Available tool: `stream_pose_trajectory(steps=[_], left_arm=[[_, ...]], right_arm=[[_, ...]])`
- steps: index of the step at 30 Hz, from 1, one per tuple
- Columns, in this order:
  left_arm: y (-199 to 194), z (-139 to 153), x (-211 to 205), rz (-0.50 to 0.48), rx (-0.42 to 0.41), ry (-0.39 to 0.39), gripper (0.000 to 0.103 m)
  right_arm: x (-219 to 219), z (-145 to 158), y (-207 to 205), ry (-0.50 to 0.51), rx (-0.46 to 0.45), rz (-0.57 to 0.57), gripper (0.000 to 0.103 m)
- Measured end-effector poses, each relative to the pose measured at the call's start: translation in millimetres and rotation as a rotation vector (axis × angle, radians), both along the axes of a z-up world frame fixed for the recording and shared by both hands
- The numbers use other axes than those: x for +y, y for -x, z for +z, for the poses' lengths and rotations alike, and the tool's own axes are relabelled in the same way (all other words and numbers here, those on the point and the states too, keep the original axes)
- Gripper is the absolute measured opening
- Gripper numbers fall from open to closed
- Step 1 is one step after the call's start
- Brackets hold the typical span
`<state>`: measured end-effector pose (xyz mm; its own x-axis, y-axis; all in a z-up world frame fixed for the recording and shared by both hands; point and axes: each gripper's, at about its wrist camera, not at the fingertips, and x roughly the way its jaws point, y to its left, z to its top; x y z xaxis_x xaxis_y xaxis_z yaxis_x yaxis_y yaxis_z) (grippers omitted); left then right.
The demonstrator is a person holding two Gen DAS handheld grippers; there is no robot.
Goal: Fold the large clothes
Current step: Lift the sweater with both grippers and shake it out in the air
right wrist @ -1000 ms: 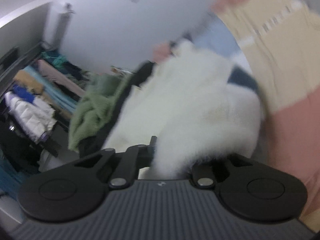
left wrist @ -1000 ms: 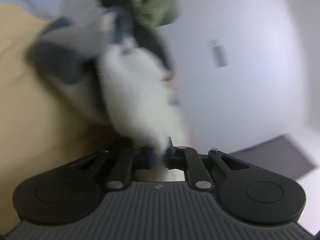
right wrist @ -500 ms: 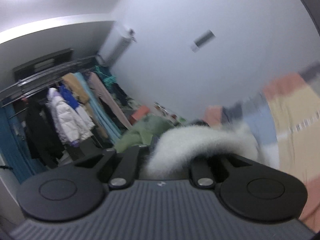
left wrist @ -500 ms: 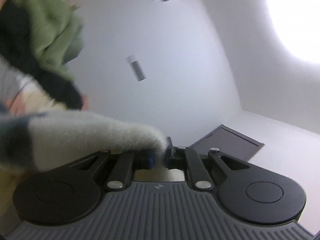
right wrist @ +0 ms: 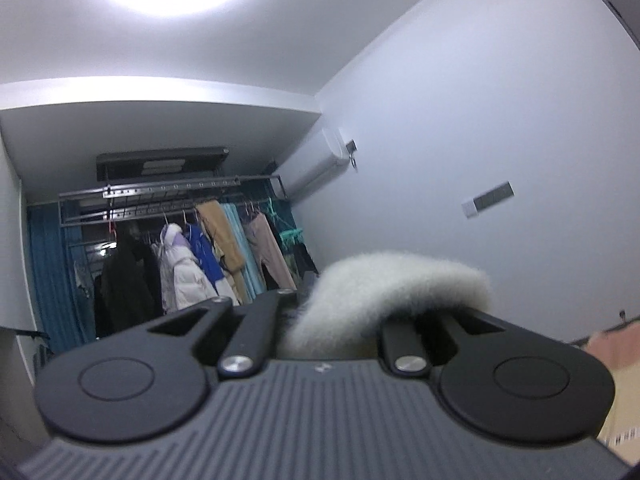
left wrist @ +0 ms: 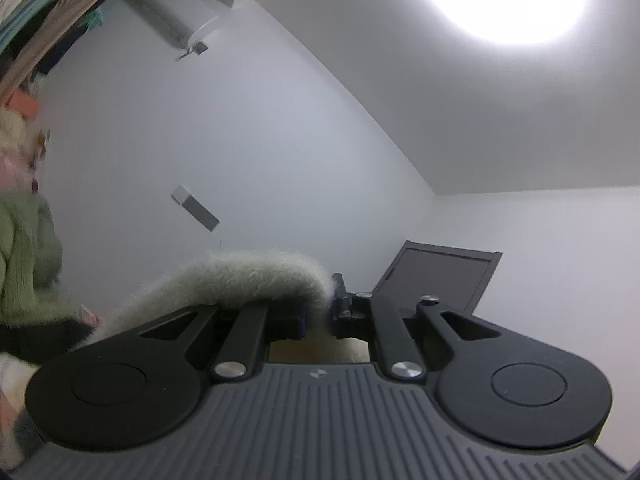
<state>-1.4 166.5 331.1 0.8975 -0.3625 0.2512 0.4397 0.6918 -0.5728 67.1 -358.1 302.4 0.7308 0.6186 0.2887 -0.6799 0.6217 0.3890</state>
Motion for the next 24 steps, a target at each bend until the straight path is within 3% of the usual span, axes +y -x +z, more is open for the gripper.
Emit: stream_pose_trajectory(steps=[4, 7, 16, 24], left_arm=[[-28, 8, -1, 0.036, 0.070, -0.043, 0.013], [-77, -25, -2, 0.054, 0.157, -0.085, 0.013], [-248, -160, -2, 0.106, 0.420, -0.182, 0.013], [-389, -305, 13, 0.118, 0.612, -0.256, 0.013]], right_arm=[[5, 19, -29, 0.020, 0.026, -0.007, 0.015], [17, 0, -67, 0.059, 0.100, -0.031, 0.015], [57, -139, -214, 0.144, 0.381, -0.109, 0.015], [101, -258, -349, 0.202, 0.578, -0.154, 0.015]])
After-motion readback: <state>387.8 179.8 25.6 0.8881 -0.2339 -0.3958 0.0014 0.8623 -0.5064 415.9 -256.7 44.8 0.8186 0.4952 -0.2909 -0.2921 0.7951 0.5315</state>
